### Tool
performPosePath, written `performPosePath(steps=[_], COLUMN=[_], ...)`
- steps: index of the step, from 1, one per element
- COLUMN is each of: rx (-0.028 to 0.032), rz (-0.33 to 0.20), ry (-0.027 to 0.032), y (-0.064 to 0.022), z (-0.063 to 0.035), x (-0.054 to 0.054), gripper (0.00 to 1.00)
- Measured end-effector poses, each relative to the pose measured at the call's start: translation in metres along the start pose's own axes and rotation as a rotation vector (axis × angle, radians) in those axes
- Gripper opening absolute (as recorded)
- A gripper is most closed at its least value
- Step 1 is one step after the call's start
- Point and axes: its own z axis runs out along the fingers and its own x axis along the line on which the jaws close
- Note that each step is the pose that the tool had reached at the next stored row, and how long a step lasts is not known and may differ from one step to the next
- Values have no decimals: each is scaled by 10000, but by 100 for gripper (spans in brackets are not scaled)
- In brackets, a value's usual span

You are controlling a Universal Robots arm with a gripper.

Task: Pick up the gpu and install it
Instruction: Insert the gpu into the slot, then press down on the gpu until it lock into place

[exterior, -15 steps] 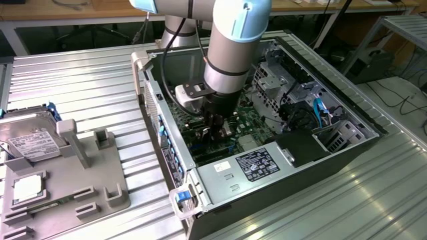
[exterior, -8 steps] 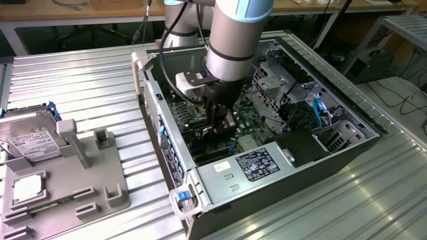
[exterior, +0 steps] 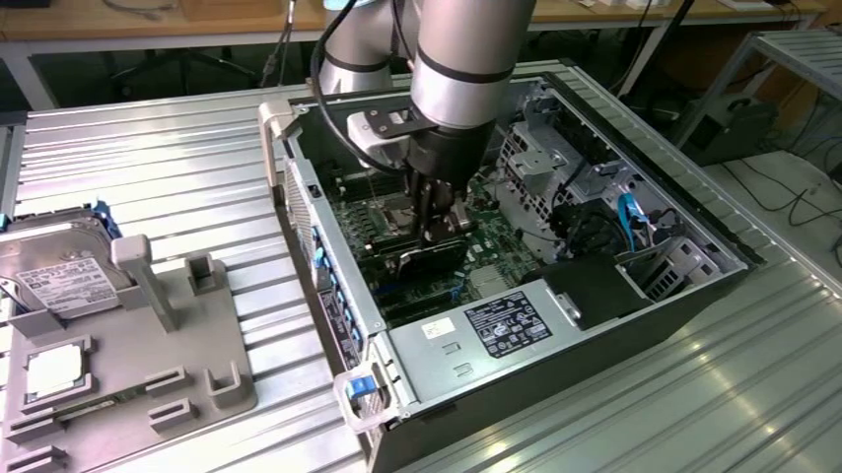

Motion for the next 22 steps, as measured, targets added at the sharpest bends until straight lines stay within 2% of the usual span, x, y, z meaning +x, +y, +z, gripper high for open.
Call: performPosePath(steps=[2, 3, 5, 13, 14, 15, 20, 21, 22], rx=[-1, 0, -1, -1, -1, -1, -5, -36, -174], rz=[0, 0, 0, 0, 0, 0, -15, -21, -24], ry=[0, 0, 1, 1, -4, -22, -26, -26, -24], y=[0, 0, 0, 0, 40, 121, 240, 253, 264], z=[0, 0, 0, 0, -2, -3, -5, -4, -5], x=[0, 0, 0, 0, 0, 0, -1, -1, -1], gripper=[20, 20, 11, 11, 11, 11, 11, 11, 11])
